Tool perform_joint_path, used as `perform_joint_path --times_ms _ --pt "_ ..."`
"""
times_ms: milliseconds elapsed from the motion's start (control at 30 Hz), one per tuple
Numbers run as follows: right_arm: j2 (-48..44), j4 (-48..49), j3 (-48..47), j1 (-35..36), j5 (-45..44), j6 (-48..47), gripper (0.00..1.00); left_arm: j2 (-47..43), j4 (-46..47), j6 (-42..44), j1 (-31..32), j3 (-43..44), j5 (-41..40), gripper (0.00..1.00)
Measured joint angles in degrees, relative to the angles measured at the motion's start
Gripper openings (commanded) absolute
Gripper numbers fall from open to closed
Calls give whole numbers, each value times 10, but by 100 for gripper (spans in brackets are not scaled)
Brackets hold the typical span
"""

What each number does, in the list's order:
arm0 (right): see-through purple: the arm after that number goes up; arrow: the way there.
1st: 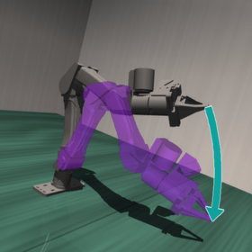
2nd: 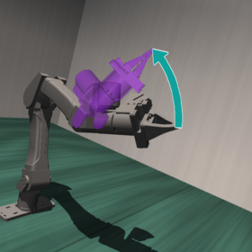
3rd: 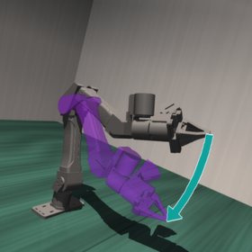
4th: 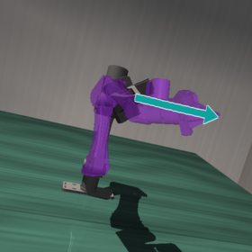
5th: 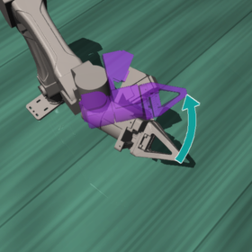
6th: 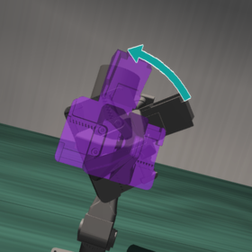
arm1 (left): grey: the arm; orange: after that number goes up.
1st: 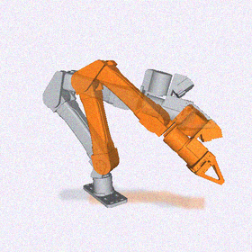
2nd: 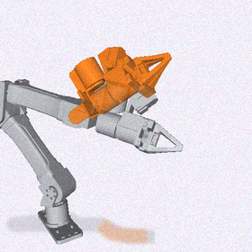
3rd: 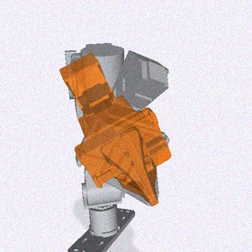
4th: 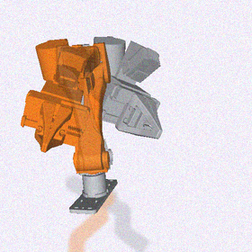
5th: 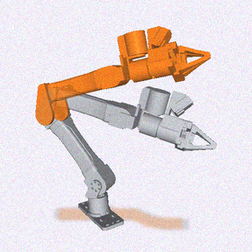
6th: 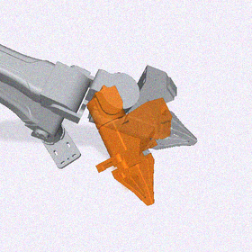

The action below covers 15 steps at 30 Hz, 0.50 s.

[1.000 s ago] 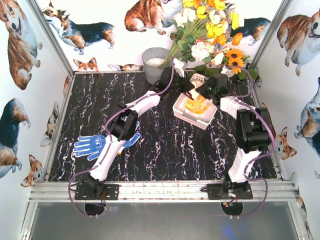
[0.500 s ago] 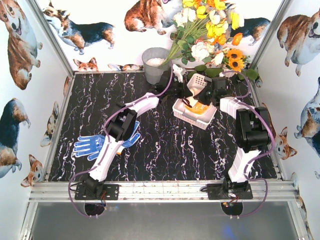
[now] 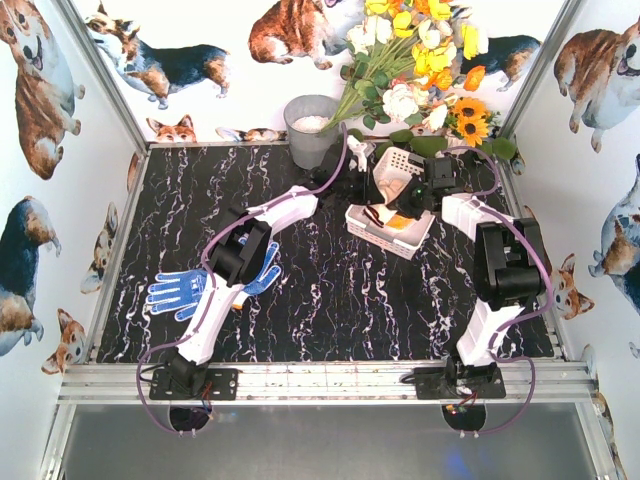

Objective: Put the gloves into the storage basket
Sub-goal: Place the glove in the bin.

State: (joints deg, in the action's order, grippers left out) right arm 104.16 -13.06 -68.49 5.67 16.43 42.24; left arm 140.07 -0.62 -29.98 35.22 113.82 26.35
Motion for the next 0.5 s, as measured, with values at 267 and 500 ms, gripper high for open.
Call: perform_joint_path --times_ms 267,500 --pt "-3 -49 0 1 0 -18 0 -4 -19 -8 7 -16 0 21" --pt "-3 -101 -12 3 0 -39 0 -27 -22 -9 8 -33 -5 36"
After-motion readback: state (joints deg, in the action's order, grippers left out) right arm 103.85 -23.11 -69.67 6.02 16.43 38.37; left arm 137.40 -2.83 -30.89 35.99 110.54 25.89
